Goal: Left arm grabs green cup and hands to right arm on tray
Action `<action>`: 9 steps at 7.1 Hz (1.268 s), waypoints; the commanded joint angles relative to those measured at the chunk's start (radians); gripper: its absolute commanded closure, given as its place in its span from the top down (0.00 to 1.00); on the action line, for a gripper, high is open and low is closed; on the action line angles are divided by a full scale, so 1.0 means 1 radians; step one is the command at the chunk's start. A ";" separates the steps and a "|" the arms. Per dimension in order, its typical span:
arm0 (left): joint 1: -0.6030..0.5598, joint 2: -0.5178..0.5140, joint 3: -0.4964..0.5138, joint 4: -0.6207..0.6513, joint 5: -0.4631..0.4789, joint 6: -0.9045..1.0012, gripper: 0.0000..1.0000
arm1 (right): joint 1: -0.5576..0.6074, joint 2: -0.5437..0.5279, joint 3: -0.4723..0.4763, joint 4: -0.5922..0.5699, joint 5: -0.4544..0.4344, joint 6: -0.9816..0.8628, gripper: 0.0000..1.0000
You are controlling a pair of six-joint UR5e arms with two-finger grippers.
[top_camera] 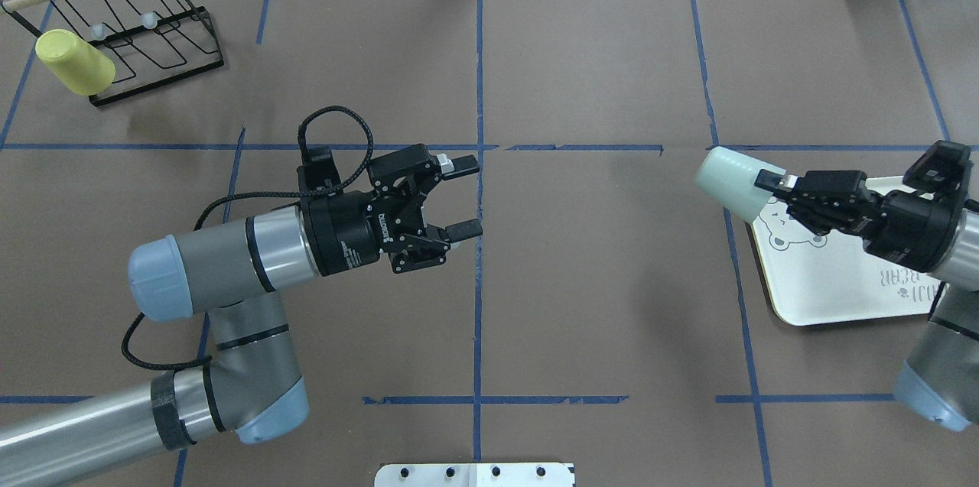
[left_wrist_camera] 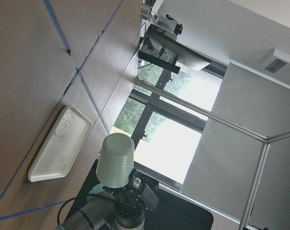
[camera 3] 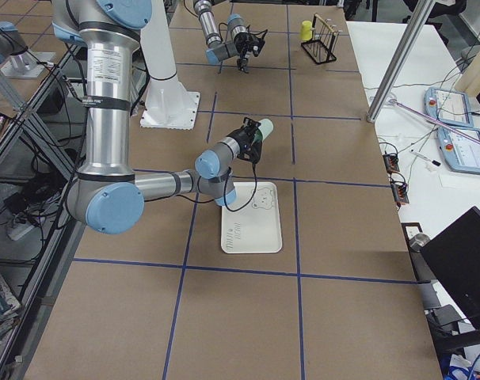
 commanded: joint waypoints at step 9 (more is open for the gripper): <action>-0.173 -0.008 -0.321 1.427 -0.011 0.674 1.00 | 0.574 0.064 -0.073 -0.898 0.837 -0.868 0.00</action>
